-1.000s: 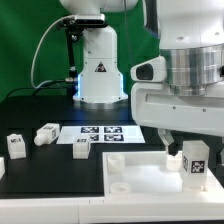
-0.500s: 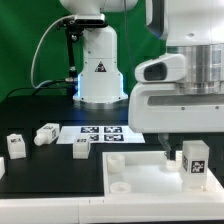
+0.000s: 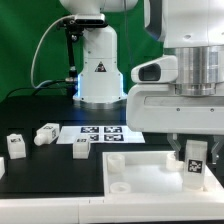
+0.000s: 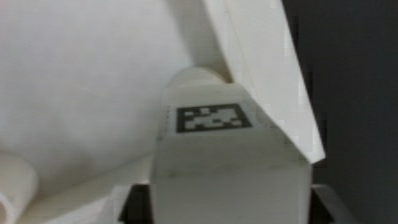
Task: Assemble one leg
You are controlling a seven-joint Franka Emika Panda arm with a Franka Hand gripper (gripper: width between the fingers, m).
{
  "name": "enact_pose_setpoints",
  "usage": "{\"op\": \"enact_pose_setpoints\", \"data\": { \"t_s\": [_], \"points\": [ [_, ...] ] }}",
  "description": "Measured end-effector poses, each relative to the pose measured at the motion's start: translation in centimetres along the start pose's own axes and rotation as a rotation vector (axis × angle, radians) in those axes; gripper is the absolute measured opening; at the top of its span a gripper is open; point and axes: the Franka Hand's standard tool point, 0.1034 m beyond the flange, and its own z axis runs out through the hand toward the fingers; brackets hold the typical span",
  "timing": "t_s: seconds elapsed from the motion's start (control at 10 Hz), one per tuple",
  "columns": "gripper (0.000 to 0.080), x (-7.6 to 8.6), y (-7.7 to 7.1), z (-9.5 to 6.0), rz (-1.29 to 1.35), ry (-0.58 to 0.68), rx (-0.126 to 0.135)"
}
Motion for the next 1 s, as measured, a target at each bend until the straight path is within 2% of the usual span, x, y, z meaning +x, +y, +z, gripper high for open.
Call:
{"op": "enact_pose_setpoints", "data": {
  "t_s": [0.2,0.4,0.6,0.8,0.9,1.0],
  "points": [
    [0.0291,0.08,0.29,0.05,0.264,0.005,-0.009],
    [0.0291,0.03,0.76,0.15,0.692,-0.009,0.011],
    [0.0291,-0.18,1.00,0.13,0.978,-0.016,0.026],
    [0.0291,-0.23,1.05,0.15,1.026,-0.025,0.026],
    [0.0367,-0.26,1.07,0.24,0.997,-0.025,0.025],
    [0.0367,-0.37,1.05,0.26,0.962,-0.028,0.019]
  ]
}}
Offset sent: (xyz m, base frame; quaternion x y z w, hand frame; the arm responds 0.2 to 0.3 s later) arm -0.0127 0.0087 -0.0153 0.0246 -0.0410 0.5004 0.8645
